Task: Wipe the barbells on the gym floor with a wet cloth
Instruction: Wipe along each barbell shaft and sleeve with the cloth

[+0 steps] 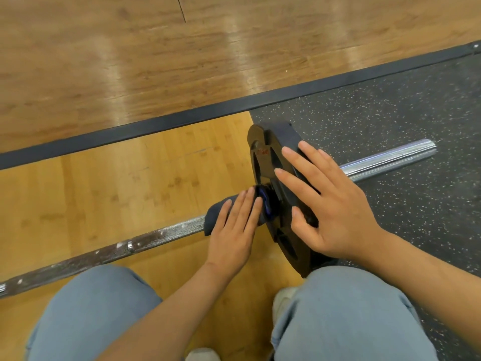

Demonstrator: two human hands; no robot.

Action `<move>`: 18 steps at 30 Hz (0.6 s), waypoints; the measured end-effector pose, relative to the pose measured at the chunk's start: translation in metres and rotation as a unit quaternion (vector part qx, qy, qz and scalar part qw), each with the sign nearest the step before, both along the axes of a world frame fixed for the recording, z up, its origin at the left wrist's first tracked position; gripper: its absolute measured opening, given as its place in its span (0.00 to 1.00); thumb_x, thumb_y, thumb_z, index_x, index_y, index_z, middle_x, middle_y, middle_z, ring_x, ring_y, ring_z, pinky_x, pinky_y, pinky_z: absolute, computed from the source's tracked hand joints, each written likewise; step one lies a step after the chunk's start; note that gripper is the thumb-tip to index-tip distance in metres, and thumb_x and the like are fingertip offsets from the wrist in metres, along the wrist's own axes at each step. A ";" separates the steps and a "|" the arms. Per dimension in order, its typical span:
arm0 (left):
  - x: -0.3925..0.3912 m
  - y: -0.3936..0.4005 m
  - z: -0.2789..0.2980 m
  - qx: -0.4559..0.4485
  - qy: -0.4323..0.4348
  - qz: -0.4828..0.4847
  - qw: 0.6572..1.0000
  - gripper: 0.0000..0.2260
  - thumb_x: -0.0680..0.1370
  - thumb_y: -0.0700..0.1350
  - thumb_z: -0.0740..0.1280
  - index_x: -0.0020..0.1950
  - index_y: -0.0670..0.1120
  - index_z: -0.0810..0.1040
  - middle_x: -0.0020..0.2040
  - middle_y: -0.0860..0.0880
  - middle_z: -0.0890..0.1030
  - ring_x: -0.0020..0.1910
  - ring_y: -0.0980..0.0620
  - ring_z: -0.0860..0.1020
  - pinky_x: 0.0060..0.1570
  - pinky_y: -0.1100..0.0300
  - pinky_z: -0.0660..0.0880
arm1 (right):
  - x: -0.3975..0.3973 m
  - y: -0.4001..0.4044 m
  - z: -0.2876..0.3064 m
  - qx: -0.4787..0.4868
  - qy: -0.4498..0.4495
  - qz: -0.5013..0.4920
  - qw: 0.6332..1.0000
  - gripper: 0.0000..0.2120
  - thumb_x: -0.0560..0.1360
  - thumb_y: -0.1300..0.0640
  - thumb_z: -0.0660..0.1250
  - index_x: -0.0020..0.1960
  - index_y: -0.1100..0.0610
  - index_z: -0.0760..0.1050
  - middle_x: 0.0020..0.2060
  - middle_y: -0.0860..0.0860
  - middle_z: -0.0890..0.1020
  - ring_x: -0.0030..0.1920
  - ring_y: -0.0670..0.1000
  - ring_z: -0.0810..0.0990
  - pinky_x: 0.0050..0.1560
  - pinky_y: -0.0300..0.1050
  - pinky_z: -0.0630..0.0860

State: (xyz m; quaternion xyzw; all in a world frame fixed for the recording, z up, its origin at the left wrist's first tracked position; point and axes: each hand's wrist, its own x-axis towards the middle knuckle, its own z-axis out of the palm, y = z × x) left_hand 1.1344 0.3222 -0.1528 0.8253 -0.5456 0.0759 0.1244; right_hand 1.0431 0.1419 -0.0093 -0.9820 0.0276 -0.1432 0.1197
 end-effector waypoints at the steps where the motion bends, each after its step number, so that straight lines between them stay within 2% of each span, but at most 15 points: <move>1: 0.000 -0.004 -0.001 -0.017 0.005 0.012 1.000 0.29 0.80 0.37 0.63 0.79 0.38 0.55 0.77 0.38 0.60 0.77 0.43 0.61 0.73 0.46 0.62 | 0.000 0.000 -0.001 0.005 -0.002 -0.002 1.000 0.25 0.74 0.56 0.62 0.69 0.62 0.75 0.75 0.59 0.67 0.77 0.61 0.61 0.76 0.61 0.60; 3: 0.000 -0.019 0.004 -0.072 0.054 0.067 0.994 0.20 0.84 0.44 0.58 0.75 0.37 0.66 0.74 0.39 0.68 0.72 0.44 0.70 0.68 0.48 0.69 | 0.002 -0.001 -0.002 0.015 -0.004 -0.004 1.000 0.25 0.74 0.56 0.62 0.69 0.62 0.75 0.74 0.59 0.68 0.77 0.61 0.61 0.74 0.64 0.63; 6: 0.002 -0.034 0.010 -0.097 0.118 0.139 0.978 0.20 0.85 0.47 0.54 0.67 0.36 0.75 0.69 0.40 0.75 0.65 0.45 0.77 0.63 0.50 0.74 | 0.005 -0.003 -0.003 0.031 -0.006 0.000 0.999 0.25 0.74 0.56 0.62 0.69 0.62 0.75 0.74 0.59 0.68 0.77 0.61 0.61 0.71 0.66 0.64; 10: 0.008 -0.020 0.004 -0.064 0.063 0.078 0.993 0.19 0.83 0.45 0.61 0.71 0.35 0.72 0.71 0.38 0.72 0.67 0.42 0.75 0.64 0.47 0.73 | 0.009 -0.005 -0.003 0.042 -0.006 0.004 0.999 0.24 0.74 0.56 0.62 0.68 0.61 0.76 0.74 0.59 0.68 0.77 0.61 0.61 0.71 0.66 0.65; 13: 0.012 -0.005 0.002 -0.038 0.033 0.044 0.998 0.24 0.78 0.38 0.70 0.73 0.35 0.68 0.73 0.37 0.69 0.69 0.40 0.72 0.65 0.45 0.72 | 0.009 -0.007 -0.003 0.041 0.000 0.005 0.999 0.24 0.74 0.56 0.62 0.68 0.61 0.76 0.74 0.58 0.68 0.77 0.60 0.61 0.71 0.66 0.64; 15: 0.014 0.002 0.003 -0.027 0.023 0.041 0.999 0.27 0.77 0.37 0.71 0.74 0.36 0.66 0.74 0.38 0.68 0.71 0.40 0.71 0.65 0.45 0.72 | 0.010 -0.008 -0.003 0.042 0.001 0.005 0.999 0.24 0.74 0.56 0.62 0.68 0.61 0.76 0.74 0.58 0.68 0.77 0.60 0.61 0.71 0.66 0.64; 18: 0.014 0.003 0.003 -0.036 0.025 0.057 0.997 0.24 0.79 0.39 0.68 0.74 0.37 0.68 0.73 0.38 0.69 0.70 0.41 0.71 0.65 0.44 0.72 | 0.011 -0.008 -0.003 0.050 0.001 0.003 0.999 0.24 0.74 0.56 0.62 0.68 0.60 0.76 0.75 0.57 0.68 0.78 0.59 0.60 0.72 0.65 0.64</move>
